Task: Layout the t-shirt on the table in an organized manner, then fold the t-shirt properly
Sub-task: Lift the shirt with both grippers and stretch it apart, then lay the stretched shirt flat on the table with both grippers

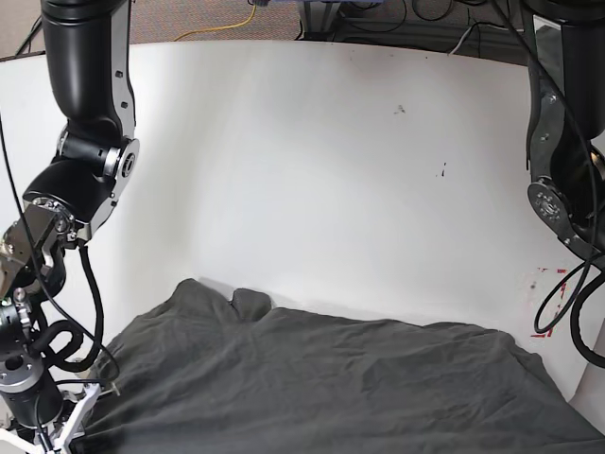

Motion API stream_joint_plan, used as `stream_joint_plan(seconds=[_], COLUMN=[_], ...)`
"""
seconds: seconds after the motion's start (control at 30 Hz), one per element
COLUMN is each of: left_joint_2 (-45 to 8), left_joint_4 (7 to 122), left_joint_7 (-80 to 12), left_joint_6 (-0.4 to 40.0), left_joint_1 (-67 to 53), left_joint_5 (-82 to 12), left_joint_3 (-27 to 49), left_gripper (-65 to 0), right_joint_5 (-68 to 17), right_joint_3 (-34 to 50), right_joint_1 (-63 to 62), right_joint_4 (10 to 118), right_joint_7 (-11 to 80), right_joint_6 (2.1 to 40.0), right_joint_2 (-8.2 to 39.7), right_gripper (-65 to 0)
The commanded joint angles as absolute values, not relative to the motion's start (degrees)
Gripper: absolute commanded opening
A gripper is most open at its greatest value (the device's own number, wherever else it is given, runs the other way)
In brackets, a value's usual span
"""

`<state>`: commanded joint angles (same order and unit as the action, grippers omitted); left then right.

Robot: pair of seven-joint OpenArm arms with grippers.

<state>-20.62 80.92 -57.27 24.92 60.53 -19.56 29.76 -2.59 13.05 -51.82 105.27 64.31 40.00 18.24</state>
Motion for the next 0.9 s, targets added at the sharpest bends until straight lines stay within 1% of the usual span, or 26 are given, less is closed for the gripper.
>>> stream_joint_plan(seconds=[0.1,0.27,0.4,0.53,0.67,0.73,0.8,0.9], left_joint_2=[-20.62,-20.62,-20.62,-20.79,-21.05,-21.58,-21.93,-21.93], left_joint_4=[81.36,83.82,86.81,89.1,93.58,94.99,96.75,99.38], left_joint_7=[-58.68,-63.52,-66.33,-68.53,-70.81,-72.31,-73.36,-73.45], left_joint_6=[24.92,25.01,25.01,25.27,30.37,31.96,33.01,33.27], left_joint_1=[60.18,57.54,53.76,48.22,39.34,35.82,31.25,24.22], left_joint_5=[-19.65,-19.65,-19.74,-19.82,-19.82,-19.82,-20.26,-21.58], left_joint_3=[29.85,31.87,33.36,34.86,37.14,38.11,38.73,39.08], left_gripper=[-65.0,-65.0,-65.0,-65.0,-65.0,-65.0,-65.0,-65.0], right_joint_5=[-2.59,-2.59,-2.59,-2.86,-4.62,-5.76,-6.73,-7.16], right_joint_3=[13.05,13.05,13.05,13.85,18.51,19.74,20.44,20.97], right_joint_1=[-51.56,-46.81,-40.31,-33.54,-25.27,-22.29,-18.68,-13.85], right_joint_4=[106.86,111.6,115.82,116.7,116.79,116.79,116.79,116.79], right_joint_7=[65.01,67.56,67.65,67.65,67.65,67.65,67.65,67.3], right_joint_6=[40.0,40.0,40.0,40.0,40.0,40.0,40.0,40.0], right_joint_2=[18.24,17.98,17.8,17.71,16.66,16.66,16.48,16.22], right_gripper=[-65.0,-65.0,-65.0,-65.0,-65.0,-65.0,-65.0,-65.0])
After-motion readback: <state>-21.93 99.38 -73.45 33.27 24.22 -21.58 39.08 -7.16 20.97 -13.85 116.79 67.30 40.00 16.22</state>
